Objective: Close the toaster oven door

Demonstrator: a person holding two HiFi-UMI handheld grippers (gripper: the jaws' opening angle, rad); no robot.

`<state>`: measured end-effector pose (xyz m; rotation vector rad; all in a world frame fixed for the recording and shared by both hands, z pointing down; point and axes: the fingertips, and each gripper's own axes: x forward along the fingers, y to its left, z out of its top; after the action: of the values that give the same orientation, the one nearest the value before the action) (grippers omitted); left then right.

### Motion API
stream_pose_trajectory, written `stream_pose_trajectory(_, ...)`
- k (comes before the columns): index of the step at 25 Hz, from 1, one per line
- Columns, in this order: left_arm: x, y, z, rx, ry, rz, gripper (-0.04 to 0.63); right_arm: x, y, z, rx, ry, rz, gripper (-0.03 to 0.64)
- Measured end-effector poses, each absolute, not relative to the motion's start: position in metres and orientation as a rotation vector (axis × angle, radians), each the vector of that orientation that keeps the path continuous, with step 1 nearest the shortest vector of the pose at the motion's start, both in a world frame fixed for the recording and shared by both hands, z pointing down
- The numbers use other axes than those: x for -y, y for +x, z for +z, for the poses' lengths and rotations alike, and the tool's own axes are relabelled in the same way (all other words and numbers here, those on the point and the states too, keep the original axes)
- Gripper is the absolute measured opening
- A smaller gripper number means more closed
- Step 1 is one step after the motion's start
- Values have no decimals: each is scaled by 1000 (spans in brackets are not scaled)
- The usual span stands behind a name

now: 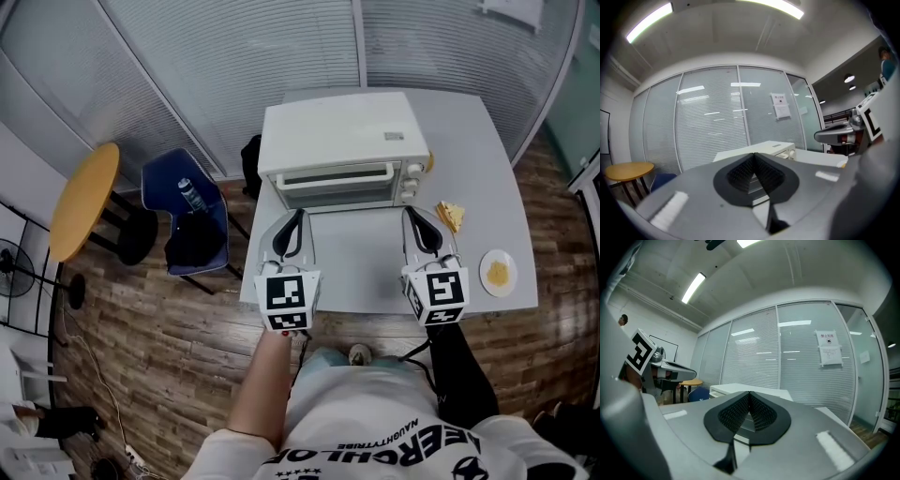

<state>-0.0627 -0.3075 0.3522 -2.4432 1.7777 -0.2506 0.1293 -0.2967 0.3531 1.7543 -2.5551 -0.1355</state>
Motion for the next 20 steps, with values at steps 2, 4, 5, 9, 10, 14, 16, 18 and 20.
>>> stream_pose_trajectory(2, 306, -63, 353, -1773, -2450, -244, 55, 296, 126, 353, 2556, 1753, -141, 3)
stream_pose_trajectory(4, 305, -64, 354, -1771, -2456, -241, 55, 295, 124, 353, 2554, 1751, -146, 3)
stream_pose_trajectory(5, 304, -64, 355, -1771, -2459, -240, 54, 295, 124, 353, 2552, 1748, -145, 3)
stream_pose_trajectory(9, 304, -60, 360, -1761, -2469, -235, 54, 292, 125, 362, 2541, 1715, -120, 3)
stream_pose_trajectory(10, 303, -59, 361, -1758, -2471, -234, 55, 292, 125, 364, 2541, 1709, -109, 3)
stream_pose_trajectory(14, 301, -60, 363, -1759, -2479, -226, 55, 290, 126, 366, 2529, 1704, -115, 3)
stream_pose_trajectory(16, 301, -61, 363, -1760, -2478, -226, 55, 289, 125, 364, 2528, 1702, -128, 3)
stream_pose_trajectory(18, 302, -62, 362, -1760, -2475, -224, 55, 290, 123, 363, 2528, 1700, -140, 3)
stream_pose_trajectory(20, 303, -64, 362, -1759, -2472, -222, 54, 292, 122, 363, 2529, 1700, -148, 3)
